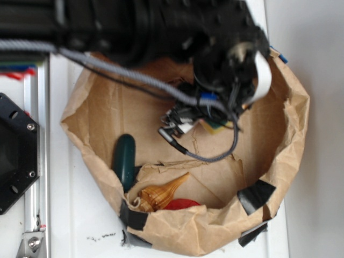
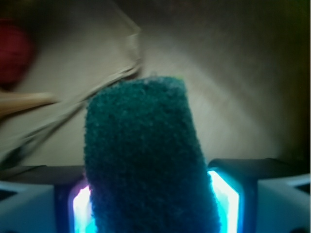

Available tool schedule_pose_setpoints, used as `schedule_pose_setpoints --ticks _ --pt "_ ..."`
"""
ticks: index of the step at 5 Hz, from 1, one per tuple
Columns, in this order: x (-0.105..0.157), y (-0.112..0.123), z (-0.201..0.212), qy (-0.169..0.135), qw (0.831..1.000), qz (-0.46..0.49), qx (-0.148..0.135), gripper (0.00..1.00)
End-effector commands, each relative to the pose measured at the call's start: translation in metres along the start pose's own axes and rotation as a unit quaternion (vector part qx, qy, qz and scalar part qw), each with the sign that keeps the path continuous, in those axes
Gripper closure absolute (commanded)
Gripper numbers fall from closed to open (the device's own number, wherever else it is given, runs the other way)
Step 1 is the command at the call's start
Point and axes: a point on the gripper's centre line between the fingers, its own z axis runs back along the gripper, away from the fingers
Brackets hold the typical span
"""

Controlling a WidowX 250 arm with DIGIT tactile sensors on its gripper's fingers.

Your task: Grab the green sponge.

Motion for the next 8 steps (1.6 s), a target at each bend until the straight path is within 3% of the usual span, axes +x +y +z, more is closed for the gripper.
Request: schedule_pose_setpoints --ticks 1,2,3,4,5,6,8 --pt "-0.001 -0.022 0.071 -0.013 0.983 0.12 0.139 1.0" --pt "-0.001 -0.031 0.081 0.001 0.967 0.196 0.161 1.0" --pt "-0.006 -0.031 0.091 0.008 0.953 0.261 0.153 1.0" --pt "-0.011 -0.033 0.097 0.018 0.952 0.266 0.154 1.0" --pt "-0.015 -0.033 0.107 0.005 0.953 0.285 0.107 1.0" --pt "-0.015 -0.03 0.109 -0.005 0.941 0.327 0.085 1.0" --pt "-0.005 -0.033 0.098 -0.034 0.944 0.314 0.099 1.0"
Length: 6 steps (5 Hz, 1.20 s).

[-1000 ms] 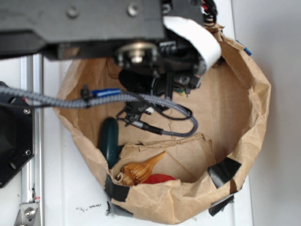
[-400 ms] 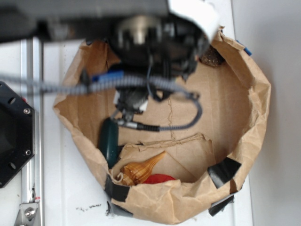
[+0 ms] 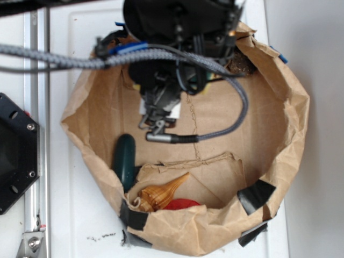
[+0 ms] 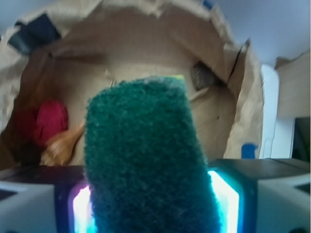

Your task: Grab the green sponge.

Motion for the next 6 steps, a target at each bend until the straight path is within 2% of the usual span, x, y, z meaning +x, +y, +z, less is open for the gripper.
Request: schedule_pose_setpoints --ticks 1,3,6 --pt "0.0015 -0.0102 0.0029 -0.032 0.999 -0.024 0.012 1.0" --pt "-0.0071 -0.0123 -0.0045 -0.037 0.998 -0.052 0.021 1.0" --pt "-0.0013 -0.0154 0.0037 -0.025 0.998 -0.056 0.003 1.0"
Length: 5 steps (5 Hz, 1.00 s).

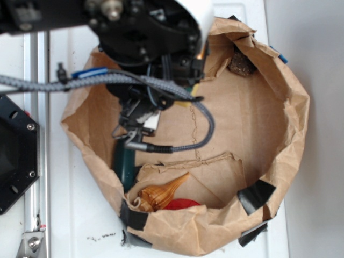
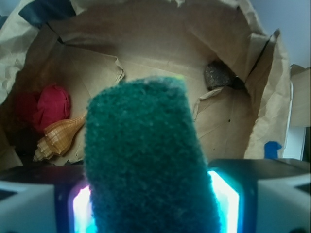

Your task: Grab the green sponge.

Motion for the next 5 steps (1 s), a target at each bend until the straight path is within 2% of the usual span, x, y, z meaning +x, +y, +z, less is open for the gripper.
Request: schedule_pose_setpoints --ticks 1,5 --pt "0.0155 -0.0081 0.0134 -0.015 1.0 -0.006 0.006 1.0" --pt "0.0114 -0.0092 0.015 -0.017 1.0 -0.01 0.004 1.0"
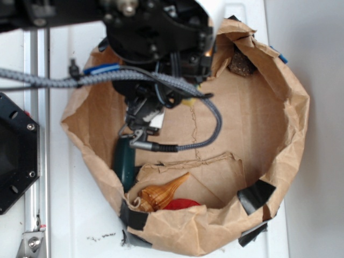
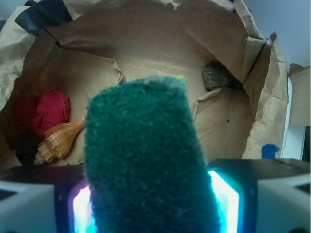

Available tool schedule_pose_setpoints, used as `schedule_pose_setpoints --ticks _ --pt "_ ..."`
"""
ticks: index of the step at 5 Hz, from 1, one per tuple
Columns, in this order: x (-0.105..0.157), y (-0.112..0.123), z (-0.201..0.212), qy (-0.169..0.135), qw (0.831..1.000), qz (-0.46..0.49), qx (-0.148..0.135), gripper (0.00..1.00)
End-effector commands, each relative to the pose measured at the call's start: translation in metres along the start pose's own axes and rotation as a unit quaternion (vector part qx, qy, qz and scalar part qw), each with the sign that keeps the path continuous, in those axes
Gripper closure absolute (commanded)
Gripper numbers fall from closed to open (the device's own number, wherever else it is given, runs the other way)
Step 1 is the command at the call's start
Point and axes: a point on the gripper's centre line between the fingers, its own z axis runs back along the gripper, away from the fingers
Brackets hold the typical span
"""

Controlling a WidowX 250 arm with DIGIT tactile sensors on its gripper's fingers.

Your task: Grab the green sponge.

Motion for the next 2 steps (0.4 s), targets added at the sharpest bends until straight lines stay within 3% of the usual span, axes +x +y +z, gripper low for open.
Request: schedule_pose_setpoints --ticks 1,2 --pt "0.0096 -0.0087 0.0138 -0.015 1.0 -0.017 0.004 1.0" --pt "0.0096 -0.0096 0.0121 -0.013 0.999 -0.029 0.004 1.0"
